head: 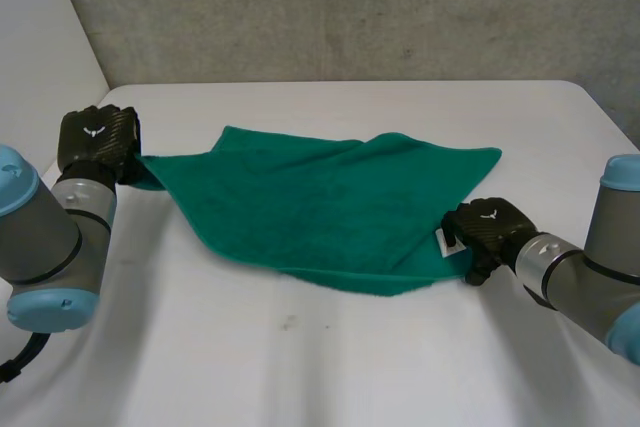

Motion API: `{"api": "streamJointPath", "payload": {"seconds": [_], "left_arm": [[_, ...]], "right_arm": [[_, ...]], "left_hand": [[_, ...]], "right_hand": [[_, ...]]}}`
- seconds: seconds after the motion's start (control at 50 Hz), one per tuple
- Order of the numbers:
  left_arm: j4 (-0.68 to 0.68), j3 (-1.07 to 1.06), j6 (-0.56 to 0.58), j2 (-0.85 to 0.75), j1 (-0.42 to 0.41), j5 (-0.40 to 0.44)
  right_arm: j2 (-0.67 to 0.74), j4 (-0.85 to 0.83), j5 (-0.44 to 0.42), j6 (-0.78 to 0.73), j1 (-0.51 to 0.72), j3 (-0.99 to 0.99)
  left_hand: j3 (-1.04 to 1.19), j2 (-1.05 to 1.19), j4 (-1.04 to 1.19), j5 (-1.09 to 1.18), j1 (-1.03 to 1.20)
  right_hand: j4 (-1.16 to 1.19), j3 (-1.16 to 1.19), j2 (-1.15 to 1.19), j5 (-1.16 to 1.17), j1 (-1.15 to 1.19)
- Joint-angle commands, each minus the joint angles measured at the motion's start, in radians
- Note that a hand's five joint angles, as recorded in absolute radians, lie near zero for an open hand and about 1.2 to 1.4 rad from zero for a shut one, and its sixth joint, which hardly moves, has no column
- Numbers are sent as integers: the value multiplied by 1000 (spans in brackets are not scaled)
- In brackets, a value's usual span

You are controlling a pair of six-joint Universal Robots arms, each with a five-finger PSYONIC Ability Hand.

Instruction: Fold the towel.

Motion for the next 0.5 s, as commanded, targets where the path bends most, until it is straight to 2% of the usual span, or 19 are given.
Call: {"api": "streamJointPath", "payload": {"seconds": [0.02, 0.22, 0.38, 0.5], "left_arm": [[0, 0, 0, 0, 0, 0], [0, -1, 0, 0, 0, 0], [0, -1, 0, 0, 0, 0], [-3, -3, 0, 0, -3, -2]], "right_arm": [[33, 0, 31, -2, 13, -34], [96, 3, 70, -2, 46, -103], [101, -3, 65, 5, 46, -121], [96, -4, 71, 12, 50, -150]], "left_hand": [[203, 197, 201, 247, 267], [203, 197, 201, 247, 267], [203, 197, 201, 247, 267], [203, 197, 201, 247, 267]], "right_hand": [[158, 154, 166, 185, 263], [232, 228, 239, 258, 336], [688, 684, 696, 714, 792], [689, 685, 697, 715, 793]]}}
